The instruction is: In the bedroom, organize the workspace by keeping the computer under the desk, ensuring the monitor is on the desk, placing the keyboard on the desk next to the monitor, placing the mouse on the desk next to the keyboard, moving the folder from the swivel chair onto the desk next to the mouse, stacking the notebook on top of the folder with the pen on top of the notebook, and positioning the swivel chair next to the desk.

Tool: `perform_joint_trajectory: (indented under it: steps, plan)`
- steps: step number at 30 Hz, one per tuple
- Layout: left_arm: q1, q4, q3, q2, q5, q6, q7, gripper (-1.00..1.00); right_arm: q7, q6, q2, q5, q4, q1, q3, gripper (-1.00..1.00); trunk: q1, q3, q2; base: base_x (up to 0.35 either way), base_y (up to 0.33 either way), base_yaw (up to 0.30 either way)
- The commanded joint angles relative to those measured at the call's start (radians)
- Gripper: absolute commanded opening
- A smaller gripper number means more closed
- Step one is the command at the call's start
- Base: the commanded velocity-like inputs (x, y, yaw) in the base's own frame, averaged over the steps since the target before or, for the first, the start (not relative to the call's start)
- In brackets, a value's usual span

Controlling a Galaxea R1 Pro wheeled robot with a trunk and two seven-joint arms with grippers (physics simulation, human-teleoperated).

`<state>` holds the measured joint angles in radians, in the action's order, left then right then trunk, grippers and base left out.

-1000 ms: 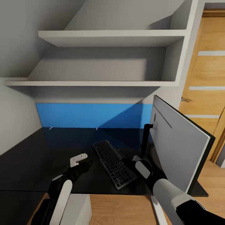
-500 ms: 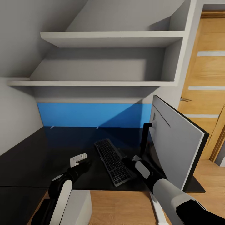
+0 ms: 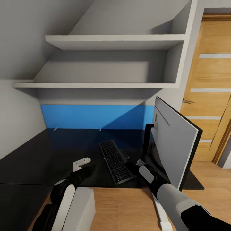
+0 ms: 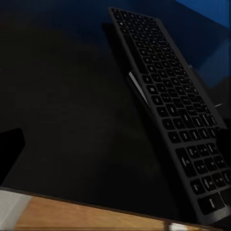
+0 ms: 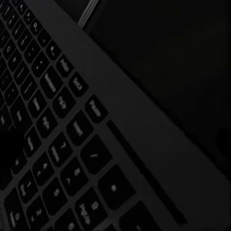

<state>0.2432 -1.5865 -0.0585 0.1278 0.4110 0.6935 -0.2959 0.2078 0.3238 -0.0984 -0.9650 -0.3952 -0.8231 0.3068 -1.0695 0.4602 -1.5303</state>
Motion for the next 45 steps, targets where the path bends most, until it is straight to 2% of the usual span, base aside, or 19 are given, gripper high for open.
perform_joint_trajectory:
  steps: [1, 13, 45]
  plan:
    - [0.001, -0.001, -0.001, 0.000, 0.011, 0.003, -0.009, 1.00, 0.009, 0.001, 0.001, -0.009, -0.002, -0.001, 0.008, 1.00, 0.000, 0.001, -0.001, -0.049, 0.000, 0.000]
    - [0.001, -0.001, -0.003, 0.000, 0.011, 0.003, -0.009, 1.00, 0.008, 0.001, 0.001, -0.008, -0.002, -0.001, 0.008, 1.00, 0.000, 0.001, -0.001, -0.116, 0.000, 0.000]
    - [0.001, -0.001, -0.004, 0.000, 0.010, 0.003, -0.011, 1.00, 0.008, 0.001, -0.001, -0.008, -0.002, -0.001, 0.010, 1.00, 0.000, 0.001, -0.001, -0.001, -0.015, 0.000]
